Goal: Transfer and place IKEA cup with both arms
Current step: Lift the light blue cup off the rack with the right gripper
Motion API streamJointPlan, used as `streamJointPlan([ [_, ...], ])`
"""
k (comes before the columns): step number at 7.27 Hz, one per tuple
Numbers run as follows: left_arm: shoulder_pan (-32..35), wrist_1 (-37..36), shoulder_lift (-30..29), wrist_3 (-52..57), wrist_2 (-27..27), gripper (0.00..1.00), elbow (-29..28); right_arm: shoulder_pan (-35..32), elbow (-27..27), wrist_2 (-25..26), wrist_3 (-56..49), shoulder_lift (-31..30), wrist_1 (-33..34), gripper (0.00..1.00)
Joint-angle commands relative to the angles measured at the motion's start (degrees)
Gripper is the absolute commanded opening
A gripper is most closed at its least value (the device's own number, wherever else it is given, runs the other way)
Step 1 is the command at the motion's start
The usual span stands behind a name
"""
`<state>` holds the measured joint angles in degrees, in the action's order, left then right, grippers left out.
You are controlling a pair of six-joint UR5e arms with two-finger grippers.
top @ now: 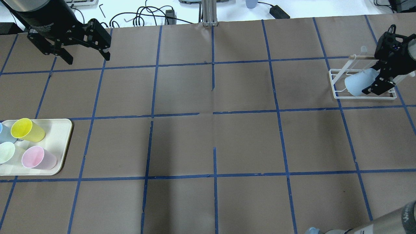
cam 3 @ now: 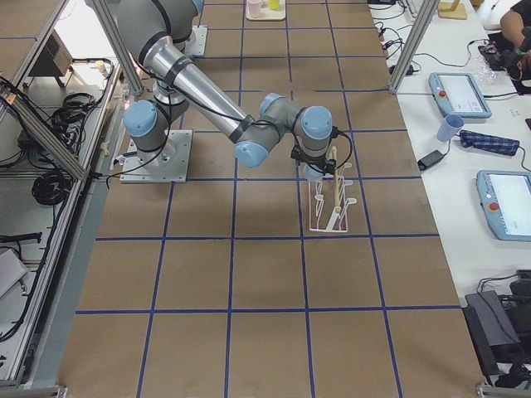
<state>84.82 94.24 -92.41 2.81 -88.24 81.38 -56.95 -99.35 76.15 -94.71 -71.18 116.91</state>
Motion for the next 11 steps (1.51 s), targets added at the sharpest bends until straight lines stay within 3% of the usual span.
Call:
streamJointPlan([
  [1, 0.0, 0.1, 0.0, 0.0, 0.0, 1.00, 0.0, 0.0, 0.1, 0.1, 0.1, 0.1, 0.0, 0.86],
  [5, 0.0, 0.1, 0.0, 0.0, 0.0, 1.00, 0.0, 0.0, 0.2, 0.2, 0.4, -0.6, -0.2, 0.51],
  [6, 0.0, 0.1, 0.0, 0.0, 0.0, 1.00, 0.0, 0.0, 0.4, 0.4, 0.4, -0.8, -0.3, 0.46],
  [11, -0.1, 0.1, 0.0, 0.0, 0.0, 1.00, -0.1, -0.1, 1.1, 1.5, 3.3, -9.3, -7.7, 0.43],
])
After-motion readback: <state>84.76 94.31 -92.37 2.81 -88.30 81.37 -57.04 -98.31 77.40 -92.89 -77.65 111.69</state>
